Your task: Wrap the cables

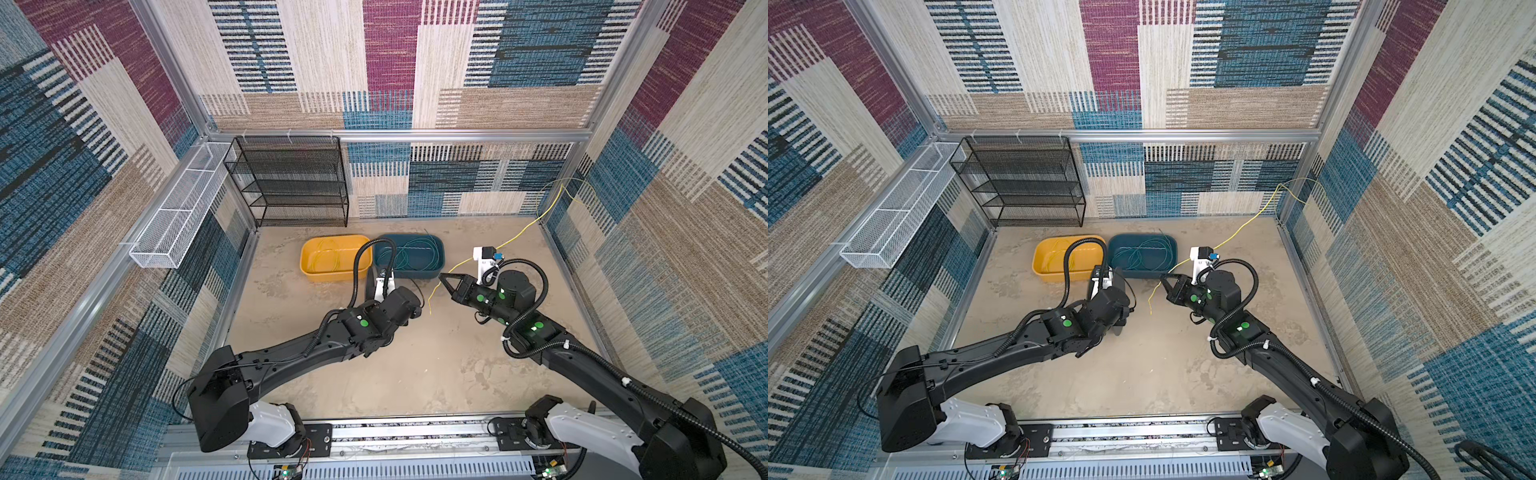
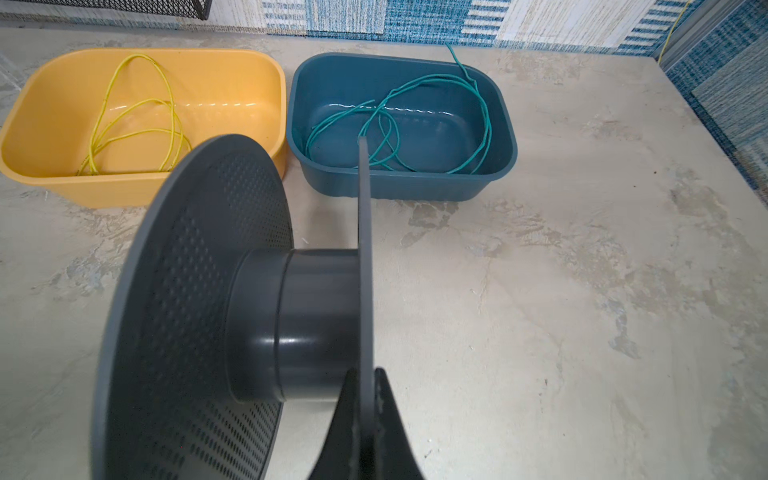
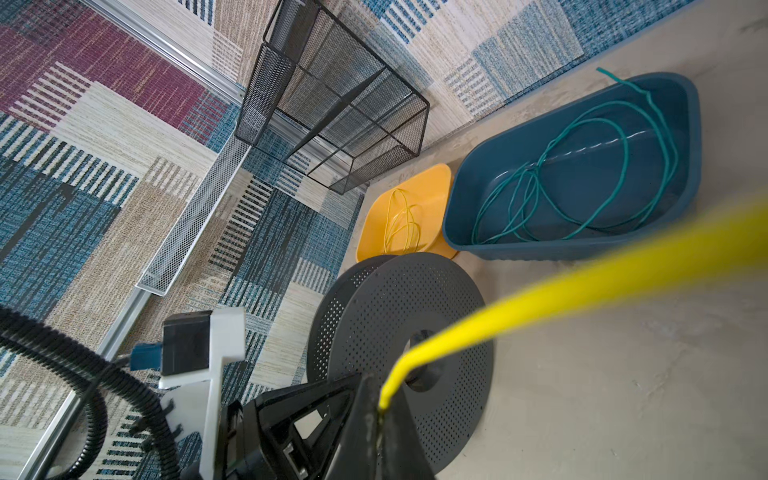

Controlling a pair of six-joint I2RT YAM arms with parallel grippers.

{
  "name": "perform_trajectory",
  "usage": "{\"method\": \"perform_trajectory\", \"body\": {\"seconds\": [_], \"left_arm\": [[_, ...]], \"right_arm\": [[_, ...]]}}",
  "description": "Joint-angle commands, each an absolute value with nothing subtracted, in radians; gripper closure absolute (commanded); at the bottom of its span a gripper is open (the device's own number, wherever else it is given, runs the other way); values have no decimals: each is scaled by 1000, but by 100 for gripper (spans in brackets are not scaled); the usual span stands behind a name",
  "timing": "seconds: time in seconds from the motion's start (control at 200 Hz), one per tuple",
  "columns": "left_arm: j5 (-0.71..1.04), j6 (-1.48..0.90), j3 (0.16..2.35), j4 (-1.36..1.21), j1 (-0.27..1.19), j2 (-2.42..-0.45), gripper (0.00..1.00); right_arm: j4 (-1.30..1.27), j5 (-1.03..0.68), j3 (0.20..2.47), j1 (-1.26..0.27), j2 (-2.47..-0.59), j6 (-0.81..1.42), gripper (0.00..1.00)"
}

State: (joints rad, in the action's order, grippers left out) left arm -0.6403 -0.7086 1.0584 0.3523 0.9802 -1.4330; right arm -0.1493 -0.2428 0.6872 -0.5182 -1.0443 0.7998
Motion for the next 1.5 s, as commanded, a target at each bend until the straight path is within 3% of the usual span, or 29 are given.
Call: {"method": "perform_trajectory", "body": {"seconds": [0.0,0.361,0.606,0.726,0.937,1.067,1.232,1.492], "left_arm": [[-690,-750,1071,330,983,-1451,100],[-642,-730,1086,339,985,-1490,100],[-616,-704,1094,341,985,-1483,71],[-583,-665,1111,346,986,-1460,51],[-588,-487,1252,443,1044,-1273,34],[-638,-518,1203,584,1043,-1175,31],[-648,-647,1014,693,1043,-1050,35],[-496,-612,754,443,1016,-957,39]], "right_arm": [[-149,-240,697,-517,-1040,779,100],[-155,-245,690,-516,-1041,787,100],[-160,-249,692,-515,-1047,788,100],[-162,-250,690,-516,-1047,788,100],[-172,-261,698,-516,-1061,789,100],[-190,-288,702,-515,-1077,787,100],[-219,-363,722,-515,-1109,784,100],[-340,-472,803,-558,-1209,837,100]]}}
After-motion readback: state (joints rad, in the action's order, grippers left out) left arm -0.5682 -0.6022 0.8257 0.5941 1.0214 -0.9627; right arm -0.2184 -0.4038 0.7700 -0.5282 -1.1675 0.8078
